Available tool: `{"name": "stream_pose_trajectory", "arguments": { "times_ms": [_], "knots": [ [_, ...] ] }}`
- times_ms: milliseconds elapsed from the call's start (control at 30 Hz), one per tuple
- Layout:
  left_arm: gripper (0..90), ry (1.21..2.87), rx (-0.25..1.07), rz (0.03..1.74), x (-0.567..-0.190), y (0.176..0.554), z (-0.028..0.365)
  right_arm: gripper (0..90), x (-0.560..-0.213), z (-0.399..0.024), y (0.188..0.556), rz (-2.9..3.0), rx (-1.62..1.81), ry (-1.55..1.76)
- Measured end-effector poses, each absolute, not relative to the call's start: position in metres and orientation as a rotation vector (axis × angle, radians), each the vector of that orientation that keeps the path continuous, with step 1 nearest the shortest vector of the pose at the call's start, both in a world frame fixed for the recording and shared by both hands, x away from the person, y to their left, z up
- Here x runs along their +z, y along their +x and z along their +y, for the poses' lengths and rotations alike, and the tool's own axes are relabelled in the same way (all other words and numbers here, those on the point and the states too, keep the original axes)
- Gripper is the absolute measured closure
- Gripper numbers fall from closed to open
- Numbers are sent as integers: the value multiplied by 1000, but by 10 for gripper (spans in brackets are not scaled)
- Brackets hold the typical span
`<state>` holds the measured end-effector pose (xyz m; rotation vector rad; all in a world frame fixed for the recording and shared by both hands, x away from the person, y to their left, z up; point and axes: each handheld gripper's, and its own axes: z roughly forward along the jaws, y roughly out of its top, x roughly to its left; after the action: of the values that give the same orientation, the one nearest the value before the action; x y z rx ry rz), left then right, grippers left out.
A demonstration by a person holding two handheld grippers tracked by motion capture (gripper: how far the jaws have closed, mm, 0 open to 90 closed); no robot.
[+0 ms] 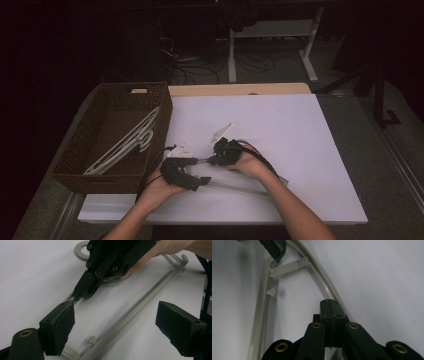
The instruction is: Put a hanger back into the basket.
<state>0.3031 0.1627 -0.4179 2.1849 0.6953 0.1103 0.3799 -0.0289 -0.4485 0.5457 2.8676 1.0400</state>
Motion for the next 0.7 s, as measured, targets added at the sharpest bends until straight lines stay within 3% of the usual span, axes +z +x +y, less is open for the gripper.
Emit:
{"name": "stream_pose_trajectory", "arguments": {
  "times_ms": [400,700],
  "knots": [
    [157,2190,101,692,-420,303,161,888,-450,-27,395,2812,988,583],
    [157,2195,91,687,-422,303,160,889,-450,-43,435,2691,909,740]
  ]
}}
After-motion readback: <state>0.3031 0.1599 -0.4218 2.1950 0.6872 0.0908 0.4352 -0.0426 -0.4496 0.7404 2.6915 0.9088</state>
